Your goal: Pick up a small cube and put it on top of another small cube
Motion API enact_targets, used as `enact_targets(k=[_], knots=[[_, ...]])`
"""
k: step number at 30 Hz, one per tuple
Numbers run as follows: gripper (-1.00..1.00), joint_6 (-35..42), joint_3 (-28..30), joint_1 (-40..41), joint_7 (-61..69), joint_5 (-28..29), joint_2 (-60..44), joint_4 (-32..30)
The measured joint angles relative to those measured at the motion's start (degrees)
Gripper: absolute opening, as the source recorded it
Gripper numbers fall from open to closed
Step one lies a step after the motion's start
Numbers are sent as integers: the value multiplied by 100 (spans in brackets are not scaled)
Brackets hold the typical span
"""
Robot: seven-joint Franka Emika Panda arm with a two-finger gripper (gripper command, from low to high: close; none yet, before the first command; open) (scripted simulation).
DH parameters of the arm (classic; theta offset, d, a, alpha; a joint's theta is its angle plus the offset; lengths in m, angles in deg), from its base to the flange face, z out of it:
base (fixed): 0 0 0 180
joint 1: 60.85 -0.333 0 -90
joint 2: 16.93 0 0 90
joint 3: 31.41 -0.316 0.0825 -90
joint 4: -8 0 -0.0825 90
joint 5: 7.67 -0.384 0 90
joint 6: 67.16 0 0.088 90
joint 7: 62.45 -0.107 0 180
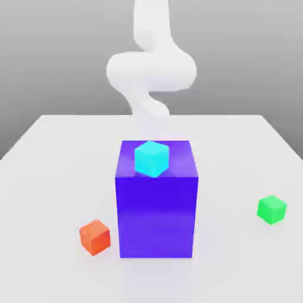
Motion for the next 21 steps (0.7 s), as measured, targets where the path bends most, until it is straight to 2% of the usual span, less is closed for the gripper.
enact_targets(k=[10, 16, 21], knots=[[0, -251, 492, -1345, 2520, -882, -2131, 448], [0, -402, 413, -1808, 3927, -1292, -3379, 711], [0, -580, 244, -2201, 4917, -1362, -4377, 915]])
